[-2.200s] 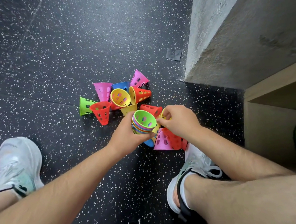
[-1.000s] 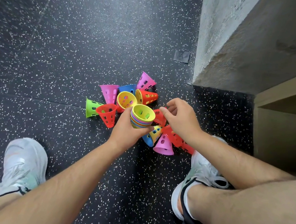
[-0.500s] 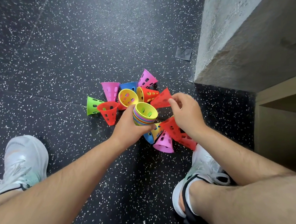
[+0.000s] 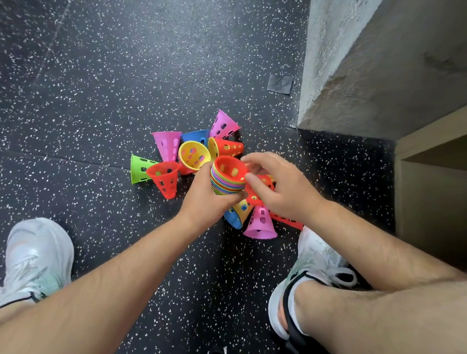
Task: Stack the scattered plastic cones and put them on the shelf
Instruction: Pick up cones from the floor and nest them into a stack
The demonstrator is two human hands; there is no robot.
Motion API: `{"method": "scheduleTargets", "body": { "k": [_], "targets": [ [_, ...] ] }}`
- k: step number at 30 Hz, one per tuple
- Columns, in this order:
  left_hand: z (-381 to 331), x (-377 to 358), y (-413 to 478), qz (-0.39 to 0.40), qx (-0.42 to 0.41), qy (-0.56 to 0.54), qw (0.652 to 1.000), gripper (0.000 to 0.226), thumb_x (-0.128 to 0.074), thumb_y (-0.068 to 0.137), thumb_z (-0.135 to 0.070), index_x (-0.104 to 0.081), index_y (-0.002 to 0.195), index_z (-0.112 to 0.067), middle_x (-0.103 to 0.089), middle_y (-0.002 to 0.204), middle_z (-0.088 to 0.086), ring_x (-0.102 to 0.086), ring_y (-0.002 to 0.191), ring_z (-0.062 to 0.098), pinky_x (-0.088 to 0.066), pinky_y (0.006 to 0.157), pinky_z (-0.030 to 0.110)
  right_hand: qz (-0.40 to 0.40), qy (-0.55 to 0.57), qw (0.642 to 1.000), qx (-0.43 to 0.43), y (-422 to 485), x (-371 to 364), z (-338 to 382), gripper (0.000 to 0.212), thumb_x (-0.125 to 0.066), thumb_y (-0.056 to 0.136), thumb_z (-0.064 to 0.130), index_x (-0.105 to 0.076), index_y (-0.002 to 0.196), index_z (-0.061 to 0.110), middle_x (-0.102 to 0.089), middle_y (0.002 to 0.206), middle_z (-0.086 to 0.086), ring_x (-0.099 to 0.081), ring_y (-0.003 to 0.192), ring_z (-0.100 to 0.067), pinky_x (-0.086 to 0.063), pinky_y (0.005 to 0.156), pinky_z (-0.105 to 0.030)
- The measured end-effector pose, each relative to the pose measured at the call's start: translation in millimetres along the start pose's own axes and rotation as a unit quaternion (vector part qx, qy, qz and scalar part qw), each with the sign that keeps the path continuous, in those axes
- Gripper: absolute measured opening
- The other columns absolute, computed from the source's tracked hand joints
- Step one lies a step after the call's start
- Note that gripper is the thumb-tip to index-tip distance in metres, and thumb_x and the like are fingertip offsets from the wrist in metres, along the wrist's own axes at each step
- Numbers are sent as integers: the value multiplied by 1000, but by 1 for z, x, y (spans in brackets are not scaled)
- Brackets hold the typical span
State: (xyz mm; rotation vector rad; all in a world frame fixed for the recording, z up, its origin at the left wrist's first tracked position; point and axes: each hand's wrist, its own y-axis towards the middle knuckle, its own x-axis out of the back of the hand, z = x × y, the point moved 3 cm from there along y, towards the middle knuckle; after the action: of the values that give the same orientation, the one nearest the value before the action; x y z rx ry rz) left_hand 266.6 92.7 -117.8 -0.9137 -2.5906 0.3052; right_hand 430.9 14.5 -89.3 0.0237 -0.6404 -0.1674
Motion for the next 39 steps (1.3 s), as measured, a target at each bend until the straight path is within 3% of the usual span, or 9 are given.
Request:
{"method": "scheduleTargets", "body": {
  "k": [5,9,13,20,25,29,32,36,39],
  "targets": [
    [12,1,-1,12,19,42,999,59,-93,72,-20,-56,118,-30,-69,113,-6,-68,100,6,-53,85,24,5,-24,998,-61,-4,4,-18,40,-54,90,2,-57,128,14,-63,115,0,-58,105,-12,-46,98,-27],
    [16,1,-4,13,35,48,998,63,-93,73,-18,-56,123,-24,-65,114,-8,-64,93,-7,-47,77,11,50,-128,990,-13,-4,4,-25,39,-46,72,6,-67,103,17,-61,112,2,-52,106,-23,-43,97,-35],
    [18,-2,-5,17,34,46,998,67,-92,73,-14,-53,126,-24,-64,115,-9,-62,92,-11,-47,76,6,103,-185,977,-6,-9,-2,-33,38,-37,71,18,-70,89,20,-63,118,6,-48,106,-22,-46,92,-38],
    [19,-1,-6,19,39,42,998,68,-92,73,-16,-53,128,-26,-66,114,-12,-63,94,-9,-46,76,5,154,-221,962,-49,-15,-6,-50,19,-64,86,10,-71,102,16,-48,145,-2,-41,130,-26,-45,100,-41],
    [19,-2,-5,16,44,34,998,66,-93,71,-11,-55,124,-24,-67,111,-12,-64,90,-10,-47,76,6,85,-190,977,-43,-9,2,-51,15,-63,96,22,-67,108,13,-50,135,-8,-50,120,-29,-48,97,-47],
    [17,-1,-3,22,44,33,998,65,-92,72,-9,-56,124,-21,-67,110,-9,-64,87,-11,-48,74,7,-4,-142,988,-58,1,19,-43,22,-59,99,23,-63,116,9,-57,123,-6,-54,113,-23,-45,101,-36],
    [18,-1,-3,18,40,35,998,63,-93,71,-11,-56,121,-23,-67,109,-10,-63,88,-12,-46,72,6,-65,-88,991,-73,8,25,-32,20,-58,100,19,-60,116,8,-57,127,-5,-52,118,-17,-41,105,-29],
    [21,1,-2,13,42,42,998,67,-94,69,-20,-57,124,-26,-66,115,-9,-65,95,-6,-47,73,7,-82,-71,992,-69,10,23,-27,15,-56,99,15,-58,112,7,-54,134,-8,-49,127,-19,-38,110,-37],
    [25,3,-1,4,46,51,998,69,-95,68,-28,-56,126,-30,-65,119,-9,-65,100,0,-50,82,16,-137,-50,987,-63,6,29,-22,16,-55,97,15,-59,110,6,-56,133,-8,-51,126,-18,-39,110,-37]
  ]
}}
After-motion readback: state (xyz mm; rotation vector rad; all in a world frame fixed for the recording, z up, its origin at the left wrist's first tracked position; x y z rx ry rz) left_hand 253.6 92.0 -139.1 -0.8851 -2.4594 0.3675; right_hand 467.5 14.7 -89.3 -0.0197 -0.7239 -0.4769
